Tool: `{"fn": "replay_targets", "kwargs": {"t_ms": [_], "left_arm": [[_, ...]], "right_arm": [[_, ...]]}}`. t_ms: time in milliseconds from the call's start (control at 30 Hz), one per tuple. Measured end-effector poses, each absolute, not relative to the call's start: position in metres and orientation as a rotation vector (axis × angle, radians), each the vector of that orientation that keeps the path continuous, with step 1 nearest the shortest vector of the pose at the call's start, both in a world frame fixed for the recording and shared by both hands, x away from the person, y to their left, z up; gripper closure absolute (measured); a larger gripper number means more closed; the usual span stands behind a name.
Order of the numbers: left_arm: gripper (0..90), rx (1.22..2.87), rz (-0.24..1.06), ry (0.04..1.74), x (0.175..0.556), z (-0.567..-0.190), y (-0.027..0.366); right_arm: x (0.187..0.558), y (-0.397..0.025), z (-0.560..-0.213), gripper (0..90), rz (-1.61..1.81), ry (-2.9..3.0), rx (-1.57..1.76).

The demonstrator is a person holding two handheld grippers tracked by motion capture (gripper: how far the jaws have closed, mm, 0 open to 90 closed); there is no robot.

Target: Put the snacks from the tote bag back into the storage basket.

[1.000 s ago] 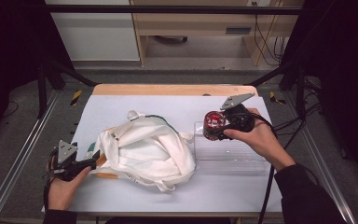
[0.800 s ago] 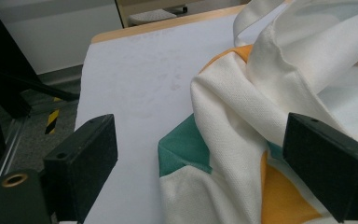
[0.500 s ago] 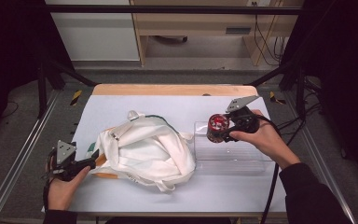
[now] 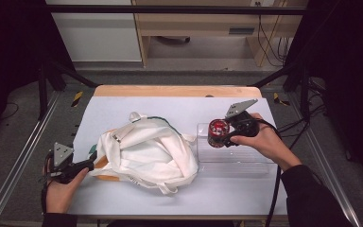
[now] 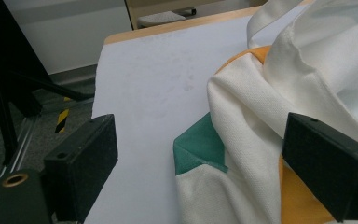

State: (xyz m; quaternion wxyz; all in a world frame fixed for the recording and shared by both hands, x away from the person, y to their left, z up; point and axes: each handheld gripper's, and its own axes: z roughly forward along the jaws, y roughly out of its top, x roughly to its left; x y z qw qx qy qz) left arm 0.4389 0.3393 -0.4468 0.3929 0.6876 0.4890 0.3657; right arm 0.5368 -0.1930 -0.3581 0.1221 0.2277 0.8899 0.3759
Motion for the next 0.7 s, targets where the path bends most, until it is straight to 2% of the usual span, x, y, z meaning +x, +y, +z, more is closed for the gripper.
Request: {"fn": "replay_targets", "kwargs": {"t_ms": [700], "left_arm": [[10.2, 1.761, 0.931, 1.236, 0.439, -0.447, 0.337]], "right_arm": [[0.549, -0.191, -0.373, 25.0, 1.142, 2.601, 0.645]]}}
